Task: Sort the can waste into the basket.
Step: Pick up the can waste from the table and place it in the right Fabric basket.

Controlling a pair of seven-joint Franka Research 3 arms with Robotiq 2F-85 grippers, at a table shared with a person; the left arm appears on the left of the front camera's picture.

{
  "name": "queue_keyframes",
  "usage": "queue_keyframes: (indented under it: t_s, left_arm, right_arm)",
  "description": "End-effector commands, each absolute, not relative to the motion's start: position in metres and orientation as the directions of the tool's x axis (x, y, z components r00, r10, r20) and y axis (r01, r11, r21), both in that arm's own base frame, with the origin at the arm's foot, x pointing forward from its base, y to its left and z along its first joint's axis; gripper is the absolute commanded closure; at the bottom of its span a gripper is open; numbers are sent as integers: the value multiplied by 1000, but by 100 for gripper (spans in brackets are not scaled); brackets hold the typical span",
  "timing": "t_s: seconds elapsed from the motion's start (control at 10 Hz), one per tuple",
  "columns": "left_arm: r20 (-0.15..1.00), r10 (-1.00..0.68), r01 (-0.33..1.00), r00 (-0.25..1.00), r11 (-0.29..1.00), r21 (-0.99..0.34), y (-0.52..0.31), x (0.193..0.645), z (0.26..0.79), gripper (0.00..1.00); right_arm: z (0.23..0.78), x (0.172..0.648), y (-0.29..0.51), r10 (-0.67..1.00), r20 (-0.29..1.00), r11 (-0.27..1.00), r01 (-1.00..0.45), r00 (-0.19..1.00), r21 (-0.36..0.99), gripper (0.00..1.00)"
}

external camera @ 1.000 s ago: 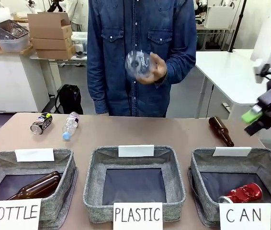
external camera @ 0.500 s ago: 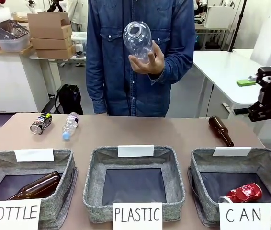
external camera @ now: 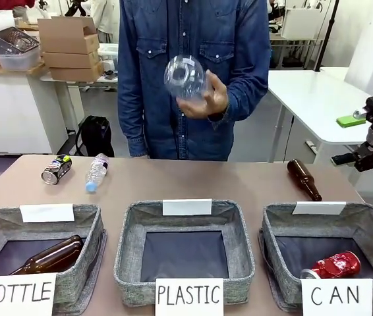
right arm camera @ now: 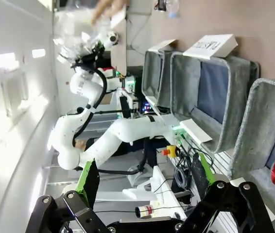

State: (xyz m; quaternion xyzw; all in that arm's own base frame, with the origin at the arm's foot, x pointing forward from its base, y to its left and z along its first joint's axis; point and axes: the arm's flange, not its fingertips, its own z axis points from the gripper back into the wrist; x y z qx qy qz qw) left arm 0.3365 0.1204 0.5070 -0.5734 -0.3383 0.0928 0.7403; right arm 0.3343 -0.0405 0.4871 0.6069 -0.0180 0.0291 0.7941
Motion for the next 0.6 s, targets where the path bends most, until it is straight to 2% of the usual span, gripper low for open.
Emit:
queue_keyframes:
  t_s: [0.0, 0.5]
  left_arm:
    - [413, 528, 278, 742, 319, -906, 118, 337, 506, 0]
    - [413, 528, 278, 742, 319, -906, 118, 337, 506, 0]
  right_arm:
    - [487, 337, -44, 32, 80, 263, -85, 996, 961, 0]
    - [487, 337, -44, 32, 80, 263, -85, 996, 961, 0]
